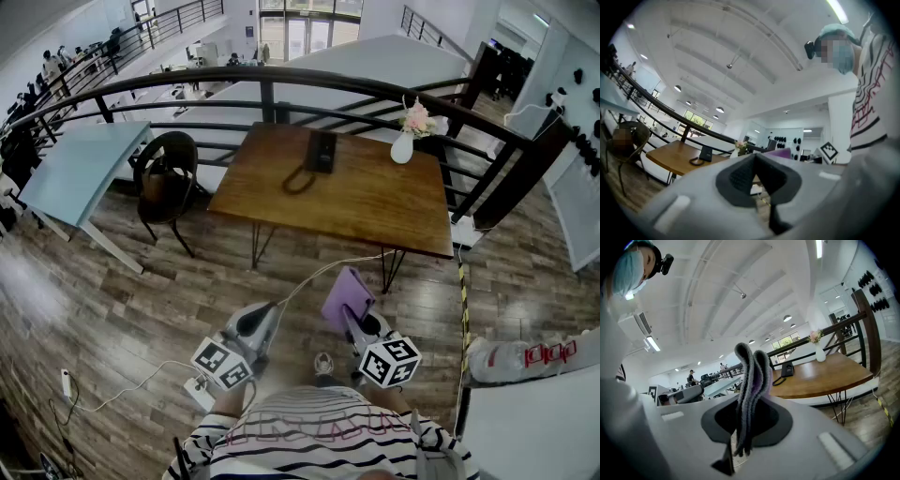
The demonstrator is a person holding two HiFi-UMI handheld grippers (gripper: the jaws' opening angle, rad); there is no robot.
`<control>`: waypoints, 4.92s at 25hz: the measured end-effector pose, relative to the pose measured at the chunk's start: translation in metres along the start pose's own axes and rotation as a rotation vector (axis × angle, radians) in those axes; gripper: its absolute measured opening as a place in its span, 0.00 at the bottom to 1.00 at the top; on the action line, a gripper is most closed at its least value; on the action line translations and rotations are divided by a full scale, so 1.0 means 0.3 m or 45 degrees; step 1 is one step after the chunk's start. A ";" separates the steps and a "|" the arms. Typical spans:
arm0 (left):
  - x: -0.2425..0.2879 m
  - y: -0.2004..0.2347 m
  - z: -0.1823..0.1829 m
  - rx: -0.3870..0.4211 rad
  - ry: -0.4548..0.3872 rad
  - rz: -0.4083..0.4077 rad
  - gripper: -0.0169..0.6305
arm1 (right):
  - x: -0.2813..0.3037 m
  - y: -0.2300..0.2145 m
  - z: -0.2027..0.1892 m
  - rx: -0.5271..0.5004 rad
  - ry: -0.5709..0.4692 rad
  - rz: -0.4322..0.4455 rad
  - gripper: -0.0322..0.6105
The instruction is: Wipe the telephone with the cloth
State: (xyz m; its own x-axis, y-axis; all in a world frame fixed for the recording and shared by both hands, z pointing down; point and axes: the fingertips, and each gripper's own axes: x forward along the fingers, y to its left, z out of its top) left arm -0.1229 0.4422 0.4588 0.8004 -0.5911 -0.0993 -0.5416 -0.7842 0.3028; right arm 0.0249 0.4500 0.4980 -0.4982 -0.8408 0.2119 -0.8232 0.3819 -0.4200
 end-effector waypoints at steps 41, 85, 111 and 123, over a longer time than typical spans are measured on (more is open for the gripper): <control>0.770 0.648 0.054 -0.104 -0.014 0.121 0.03 | 0.742 -0.611 0.369 0.121 0.152 0.139 0.11; 1.282 1.481 0.310 -0.112 0.002 0.020 0.03 | 1.615 -0.964 0.798 0.078 0.080 -0.019 0.11; 1.425 1.719 0.213 -0.172 0.086 0.302 0.03 | 2.376 -1.339 0.817 -0.023 0.324 0.127 0.11; 1.400 1.731 0.202 -0.179 0.083 0.353 0.03 | 2.474 -1.419 0.725 0.027 0.424 0.070 0.11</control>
State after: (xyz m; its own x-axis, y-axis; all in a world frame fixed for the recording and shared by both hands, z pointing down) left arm -0.0837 -0.2249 0.5169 0.6445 -0.7619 0.0646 -0.7042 -0.5585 0.4384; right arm 0.0648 -0.4201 0.6420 -0.6062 -0.6464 0.4634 -0.7886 0.4125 -0.4561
